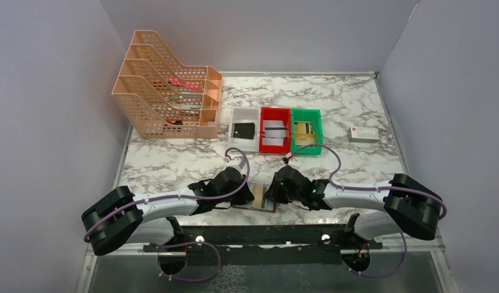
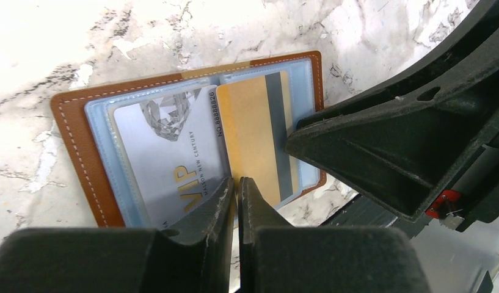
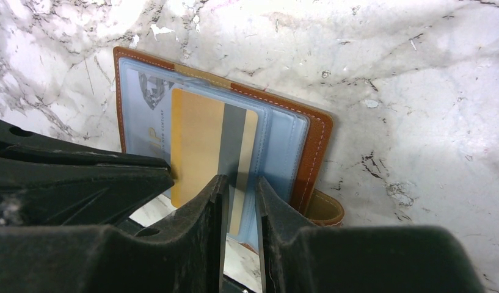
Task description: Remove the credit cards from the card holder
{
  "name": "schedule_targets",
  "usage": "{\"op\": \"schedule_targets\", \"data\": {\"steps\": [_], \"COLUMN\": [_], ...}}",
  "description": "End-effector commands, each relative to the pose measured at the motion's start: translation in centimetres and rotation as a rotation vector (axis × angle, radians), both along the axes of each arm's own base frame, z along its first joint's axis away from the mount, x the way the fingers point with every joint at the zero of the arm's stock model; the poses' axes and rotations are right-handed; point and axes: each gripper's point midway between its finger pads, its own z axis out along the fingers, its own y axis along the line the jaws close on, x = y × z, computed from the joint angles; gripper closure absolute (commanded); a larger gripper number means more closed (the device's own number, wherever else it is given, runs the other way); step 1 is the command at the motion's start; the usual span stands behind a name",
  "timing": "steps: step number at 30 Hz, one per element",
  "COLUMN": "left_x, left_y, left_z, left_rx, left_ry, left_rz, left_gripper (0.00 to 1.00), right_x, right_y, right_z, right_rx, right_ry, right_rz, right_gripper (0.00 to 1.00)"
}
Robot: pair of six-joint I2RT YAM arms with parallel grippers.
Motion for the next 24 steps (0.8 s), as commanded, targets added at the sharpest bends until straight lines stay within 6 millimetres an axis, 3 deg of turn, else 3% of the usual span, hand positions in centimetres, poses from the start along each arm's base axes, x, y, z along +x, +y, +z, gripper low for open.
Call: {"op": "schedule_targets", "data": {"steps": [1,7,11,14,18,24], "left_x": [0.6,0.5,0.4,0.4,0.2,-0.3], "left_y": [0.8,0.9,1.2,1.2,0.4,-0.2], "left_z": [0.4,0.5,-0.1,-0.4,-0.4,-0.9], "left_rx": [0.007,0.006,0.021,0.017,-0.018,-0.083], "left_ry": [-0.026,-0.030,-0.006,0.008,0.024,0.063], "left_rz": [0.035,0.022,0.035,0.034,0.008,0.011], "left_gripper": [0.91,0.95,0.78,0.71,0.66,0.68], "right_x": [-0.9,-0.8,-0.8,-0.9,-0.9,-1.0], "right_y": [-3.1,-3.0,-2.9,-2.7,-2.5,-2.4], "right_z": [-3.2,-3.0,-3.0,-3.0,-3.0,-3.1], "right_rx": [-0.141,-0.132,-0.127,-0.121,-0.115,-0.111], "right_ry": [0.041,0.037,0.037,0.041,0.043,0.044], "right_rz": [-0.030,-0.026,-0.028,-0.024,-0.017,-0.015], "right_gripper": [0.73,0.73,0.73,0.73,0.73,0.73]}}
